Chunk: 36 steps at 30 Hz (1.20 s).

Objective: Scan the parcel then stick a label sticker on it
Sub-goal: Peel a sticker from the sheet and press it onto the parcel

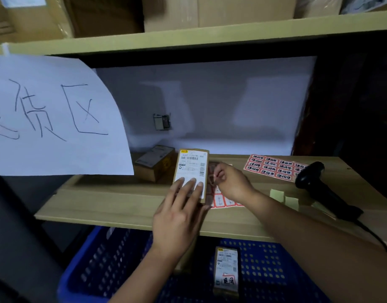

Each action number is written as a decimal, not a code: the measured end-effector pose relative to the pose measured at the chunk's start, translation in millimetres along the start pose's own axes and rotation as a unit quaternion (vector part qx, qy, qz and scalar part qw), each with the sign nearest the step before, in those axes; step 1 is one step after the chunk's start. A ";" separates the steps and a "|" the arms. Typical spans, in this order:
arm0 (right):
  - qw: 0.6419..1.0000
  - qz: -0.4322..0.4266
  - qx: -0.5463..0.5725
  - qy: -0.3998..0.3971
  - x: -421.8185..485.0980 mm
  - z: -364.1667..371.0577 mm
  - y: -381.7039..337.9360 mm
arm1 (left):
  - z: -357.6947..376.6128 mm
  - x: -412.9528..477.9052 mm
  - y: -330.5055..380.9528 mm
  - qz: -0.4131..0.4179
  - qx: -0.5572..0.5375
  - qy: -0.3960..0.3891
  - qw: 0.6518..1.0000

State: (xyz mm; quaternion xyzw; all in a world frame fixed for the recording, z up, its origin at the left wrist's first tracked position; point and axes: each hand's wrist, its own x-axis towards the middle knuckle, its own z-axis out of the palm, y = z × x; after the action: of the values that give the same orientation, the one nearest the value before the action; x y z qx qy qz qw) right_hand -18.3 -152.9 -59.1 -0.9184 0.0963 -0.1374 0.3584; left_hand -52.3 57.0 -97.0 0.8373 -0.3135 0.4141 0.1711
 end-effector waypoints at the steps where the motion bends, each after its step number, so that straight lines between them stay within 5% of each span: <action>1: 1.000 0.008 0.022 0.011 0.4 -1.9 4.5 | 0.6 -0.7 0.8 -0.001 0.000 0.000 1.000; 6: 0.974 -0.019 0.197 0.112 -22.0 -41.4 -20.6 | -0.2 -0.7 1.2 -0.010 -0.005 -0.008 1.000; 8: 0.962 -0.075 0.254 0.070 -36.3 -62.4 -42.1 | -1.9 1.0 2.9 -0.012 -0.025 -0.012 1.000; 11: 0.977 -0.111 0.166 -0.069 -47.9 -75.7 -66.4 | -4.3 3.3 8.9 -0.037 -0.059 -0.005 0.998; 15: 0.985 -0.130 -0.035 -0.104 -42.3 -74.8 -80.0 | -2.7 2.0 15.4 -0.042 -0.086 0.008 0.995; 23: 0.978 -0.160 -0.077 -0.108 -33.7 -71.3 -84.0 | 2.3 -2.7 8.5 -0.015 -0.155 0.013 0.988; 29: 0.991 -0.119 -0.054 -0.015 -55.1 -61.3 -63.9 | 3.7 0.5 3.7 -0.036 -0.188 0.057 0.980; 32: 0.992 -0.021 0.109 -0.056 -65.3 -48.6 -56.3 | 4.3 5.1 3.2 -0.039 -0.191 0.078 0.978; 34: 0.961 0.036 0.261 -0.082 -68.1 -44.7 -57.9 | 3.6 8.3 4.9 -0.035 -0.185 0.075 0.979; 36: 0.955 0.038 0.285 -0.069 -67.6 -44.3 -57.3 | 2.1 10.9 6.1 -0.022 -0.158 0.067 0.985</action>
State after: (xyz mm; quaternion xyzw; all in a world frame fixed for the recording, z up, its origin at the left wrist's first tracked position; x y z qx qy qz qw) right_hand -91.8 -120.7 -1.0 -0.7813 0.0631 -0.0819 0.6155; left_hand -50.2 47.1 -89.3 0.7766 -0.3446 0.4107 0.3308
